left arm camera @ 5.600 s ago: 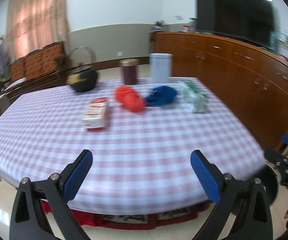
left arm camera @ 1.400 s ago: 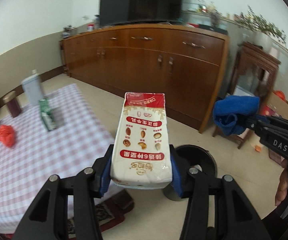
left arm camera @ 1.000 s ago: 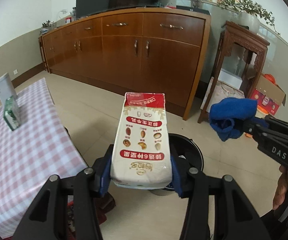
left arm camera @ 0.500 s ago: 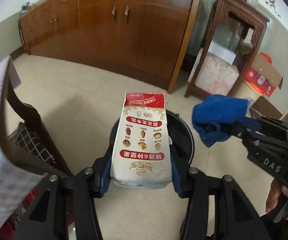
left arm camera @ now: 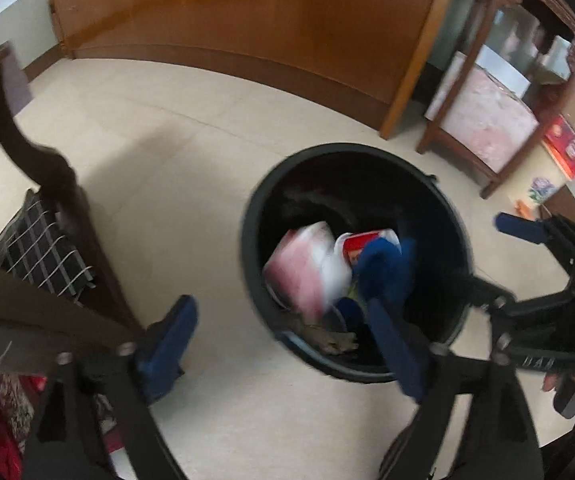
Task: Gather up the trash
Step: 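Carry the milk carton and blue cloth over the black bucket and open both tools, then move both tools back from the bucket to the table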
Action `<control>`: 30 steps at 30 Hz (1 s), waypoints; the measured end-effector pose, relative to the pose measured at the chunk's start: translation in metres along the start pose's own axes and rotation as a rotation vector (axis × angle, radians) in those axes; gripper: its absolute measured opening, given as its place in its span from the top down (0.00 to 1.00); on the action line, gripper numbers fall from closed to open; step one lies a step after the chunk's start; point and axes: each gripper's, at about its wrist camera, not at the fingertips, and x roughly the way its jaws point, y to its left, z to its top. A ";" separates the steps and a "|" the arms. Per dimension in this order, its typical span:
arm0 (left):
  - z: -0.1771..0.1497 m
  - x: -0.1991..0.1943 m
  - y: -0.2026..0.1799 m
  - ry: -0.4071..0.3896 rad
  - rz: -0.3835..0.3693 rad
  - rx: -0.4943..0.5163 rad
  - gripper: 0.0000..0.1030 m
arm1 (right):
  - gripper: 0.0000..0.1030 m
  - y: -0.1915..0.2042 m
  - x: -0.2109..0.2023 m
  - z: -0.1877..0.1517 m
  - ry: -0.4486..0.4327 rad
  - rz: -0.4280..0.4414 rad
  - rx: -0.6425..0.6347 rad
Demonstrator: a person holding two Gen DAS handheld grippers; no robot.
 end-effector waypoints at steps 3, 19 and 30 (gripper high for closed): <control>-0.004 -0.009 0.004 -0.011 0.035 -0.024 0.06 | 0.00 -0.004 -0.006 -0.002 -0.009 -0.010 0.039; -0.040 -0.096 0.030 -0.134 0.154 -0.084 0.06 | 0.00 0.045 -0.081 -0.006 -0.115 -0.013 0.099; -0.071 -0.155 0.059 -0.211 0.187 -0.171 0.06 | 0.00 0.102 -0.147 0.003 -0.206 0.018 0.048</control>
